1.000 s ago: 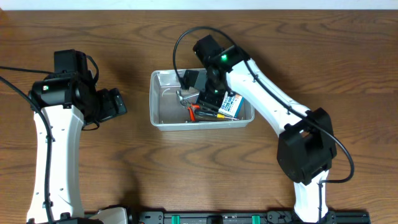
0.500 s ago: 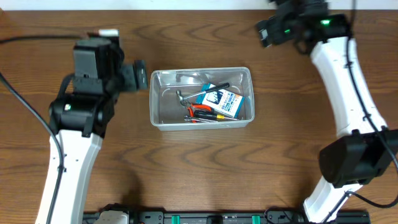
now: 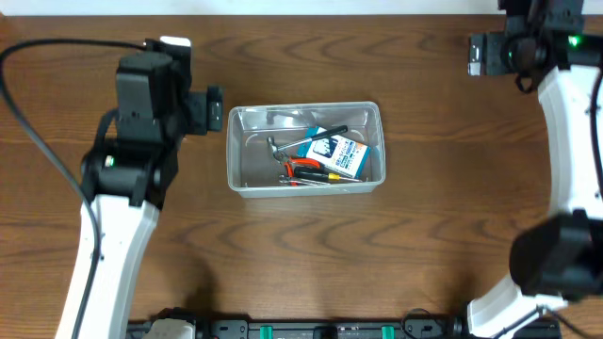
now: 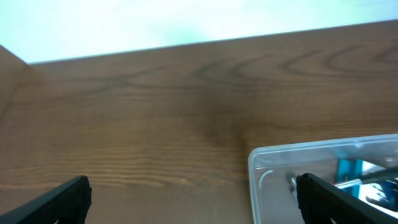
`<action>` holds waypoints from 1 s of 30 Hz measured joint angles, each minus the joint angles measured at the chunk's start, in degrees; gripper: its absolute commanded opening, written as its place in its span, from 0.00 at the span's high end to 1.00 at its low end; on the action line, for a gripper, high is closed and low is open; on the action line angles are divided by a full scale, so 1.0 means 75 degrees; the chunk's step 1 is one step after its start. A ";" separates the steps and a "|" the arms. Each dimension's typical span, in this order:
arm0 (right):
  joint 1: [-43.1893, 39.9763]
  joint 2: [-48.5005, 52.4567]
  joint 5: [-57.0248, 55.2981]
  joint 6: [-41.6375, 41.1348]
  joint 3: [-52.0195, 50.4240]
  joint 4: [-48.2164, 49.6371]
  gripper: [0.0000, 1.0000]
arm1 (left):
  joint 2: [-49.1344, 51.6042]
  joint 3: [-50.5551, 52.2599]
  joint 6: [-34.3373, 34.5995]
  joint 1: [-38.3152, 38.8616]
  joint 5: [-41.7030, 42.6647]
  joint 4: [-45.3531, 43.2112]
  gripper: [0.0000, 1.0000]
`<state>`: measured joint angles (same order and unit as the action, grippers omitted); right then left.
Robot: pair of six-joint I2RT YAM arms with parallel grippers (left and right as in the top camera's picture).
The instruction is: Pack container
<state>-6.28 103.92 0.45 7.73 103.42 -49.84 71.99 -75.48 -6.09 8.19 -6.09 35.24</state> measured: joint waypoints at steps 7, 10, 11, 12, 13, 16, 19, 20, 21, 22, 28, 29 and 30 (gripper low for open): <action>0.0277 -0.3474 0.0102 -0.0035 -0.3028 0.1670 0.01 | -0.2276 0.1553 -0.0023 0.0227 -0.0047 -0.0691 0.02; 0.0664 -0.5205 0.0125 -0.0038 -0.4389 0.2203 0.01 | -0.3558 0.2728 -0.0026 0.0277 -0.0047 -0.0871 0.02; 0.0822 -0.5773 0.0108 -0.0038 -0.4829 0.2291 0.01 | -0.3966 0.3127 -0.0026 0.0277 -0.0050 -0.0938 0.02; 0.0979 -0.6336 0.0055 -0.0038 -0.5286 0.2308 0.01 | -0.4275 0.3421 -0.0026 0.0283 -0.0047 -0.0970 0.02; 0.1090 -0.6726 -0.0009 -0.0038 -0.5625 0.2326 0.01 | -0.4704 0.3809 -0.0026 0.0283 -0.0047 -0.1003 0.02; 0.1332 -0.7874 -0.0277 -0.0038 -0.6889 0.2521 0.02 | -0.5826 0.4712 -0.0058 0.0283 -0.0047 -0.1043 0.02; 0.1440 -0.8399 -0.0411 -0.0041 -0.7930 0.2687 0.01 | -0.6580 0.5339 -0.0396 0.0283 -0.0050 -0.1072 0.02; 0.1440 -0.8515 -0.0428 -0.0038 -0.8262 0.2786 0.01 | -0.6758 0.5531 -0.0501 0.0283 -0.0050 -0.1099 0.02; 0.1440 -0.8638 -0.0475 -0.0041 -0.8676 0.2967 0.01 | -0.6936 0.5791 -0.0615 0.0283 -0.0050 -0.1163 0.02; 0.1440 -0.8690 -0.0513 -0.0041 -0.8947 0.3040 0.01 | -0.7038 0.5974 -0.0679 0.0283 -0.0050 -0.1189 0.02; 0.1440 -0.8743 -0.0883 -0.0041 -0.9990 0.3596 0.01 | -0.7149 0.6650 -0.0933 0.0283 -0.0047 -0.1323 0.02; 0.1440 -0.8743 -0.0994 -0.0041 -1.0010 0.3605 0.01 | -0.7152 0.6650 -0.0970 0.0283 -0.0047 -0.1343 0.02; 0.1440 -0.8746 -0.1067 -0.0044 -1.0010 0.3628 0.01 | -0.7157 0.6650 -0.0976 0.0283 -0.0047 -0.1361 0.02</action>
<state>4.51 38.33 -7.55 7.40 28.34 -22.63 18.31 -25.61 -13.41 10.31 -6.44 25.04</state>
